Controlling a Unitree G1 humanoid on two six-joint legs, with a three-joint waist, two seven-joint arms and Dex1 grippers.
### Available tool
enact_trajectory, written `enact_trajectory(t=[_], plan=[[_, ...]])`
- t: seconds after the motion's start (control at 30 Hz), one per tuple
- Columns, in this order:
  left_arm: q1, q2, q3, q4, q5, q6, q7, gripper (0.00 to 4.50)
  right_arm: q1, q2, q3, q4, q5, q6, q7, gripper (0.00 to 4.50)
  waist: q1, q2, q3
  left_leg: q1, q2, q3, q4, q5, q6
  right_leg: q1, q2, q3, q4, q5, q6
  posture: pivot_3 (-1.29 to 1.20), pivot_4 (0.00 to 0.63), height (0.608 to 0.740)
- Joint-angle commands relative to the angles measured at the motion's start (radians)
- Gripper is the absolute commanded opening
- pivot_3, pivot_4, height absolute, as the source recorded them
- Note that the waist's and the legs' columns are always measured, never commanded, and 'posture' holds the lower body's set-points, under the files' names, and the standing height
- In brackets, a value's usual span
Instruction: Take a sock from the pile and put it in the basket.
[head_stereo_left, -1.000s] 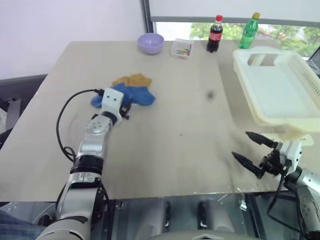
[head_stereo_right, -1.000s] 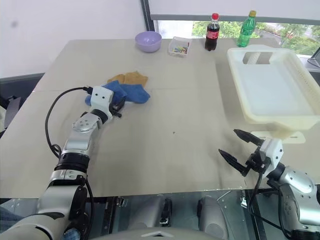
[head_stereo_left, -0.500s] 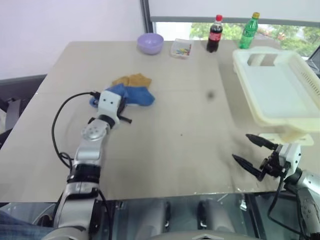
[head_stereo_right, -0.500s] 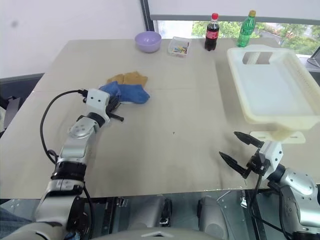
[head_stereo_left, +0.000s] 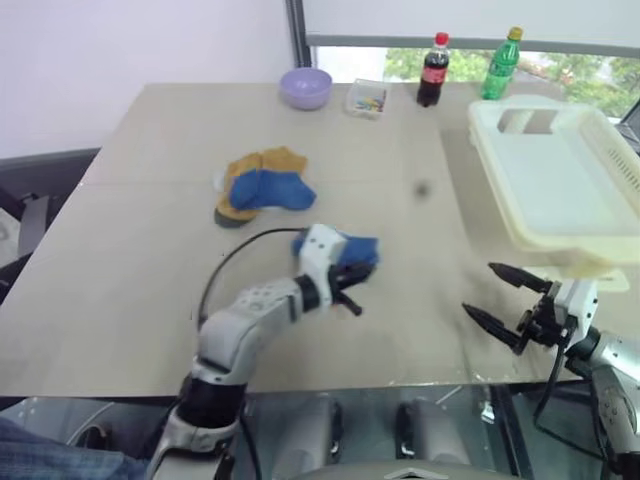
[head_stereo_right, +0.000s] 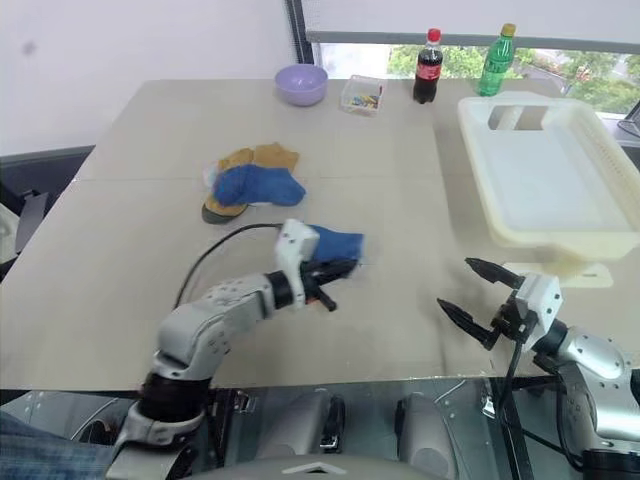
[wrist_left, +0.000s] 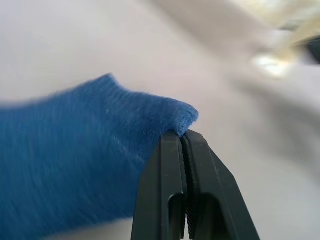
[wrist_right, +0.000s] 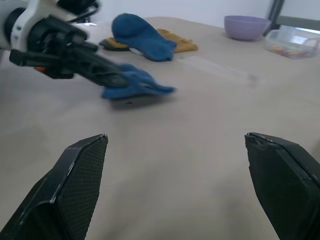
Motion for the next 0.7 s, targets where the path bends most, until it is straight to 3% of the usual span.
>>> enact_trajectory(t=[0.03,0.13,0.33,0.5,0.6,0.7], plan=[[-0.029,-0.037,-0.046,0.022,0.010,0.019,0.021,0.08,-0.008,-0.010,-0.005,-0.015,0.005,-0.002,-0.002,4.50,-0.004,0.000,0.000,0.000,0.000,0.001,0.000,0.000,0.001,0.000,0.000,0.001,0.000,0.000,0.000,0.00,0.150,0.740],[-0.031,-0.073,-0.063,0.030,0.010,0.038,0.050,0.08,-0.006,-0.006,-0.008,-0.020,0.002,-0.003,-0.014,4.50,-0.004,0.000,0.000,0.000,0.001,0.002,0.000,-0.001,0.001,-0.001,0.002,0.003,0.000,0.000,0.000,0.00,0.150,0.740],[-0.057,-0.056,0.016,0.014,-0.048,0.119,0.030,2.83,0.007,-0.001,-0.007,-0.028,-0.010,-0.007,-0.037,4.50,-0.001,0.000,0.000,0.000,0.001,0.002,0.001,-0.001,0.001,-0.001,0.002,0.003,0.000,0.000,0.000,0.00,0.150,0.740],[-0.097,0.003,0.138,0.068,-0.092,0.066,-0.029,2.83,0.005,0.016,0.005,-0.029,0.008,-0.012,-0.029,4.50,-0.003,0.000,0.000,0.000,0.002,0.001,0.001,-0.001,0.001,-0.002,0.002,0.003,0.000,0.000,0.000,0.00,0.150,0.740],[-0.170,0.009,0.236,0.253,-0.062,-0.039,-0.011,2.83,-0.005,0.019,0.026,-0.020,-0.035,0.010,-0.066,4.50,0.000,0.000,0.000,0.000,0.001,0.001,0.001,-0.001,0.001,-0.001,0.002,0.002,0.000,0.000,0.000,0.00,0.150,0.740],[-0.242,0.033,0.248,0.424,0.010,-0.179,-0.034,2.83,-0.032,0.013,0.081,-0.034,-0.118,0.092,-0.154,4.50,-0.002,0.000,0.000,0.000,0.001,0.002,0.001,-0.001,0.001,-0.001,0.002,0.001,0.000,0.000,0.000,0.00,0.150,0.740]])
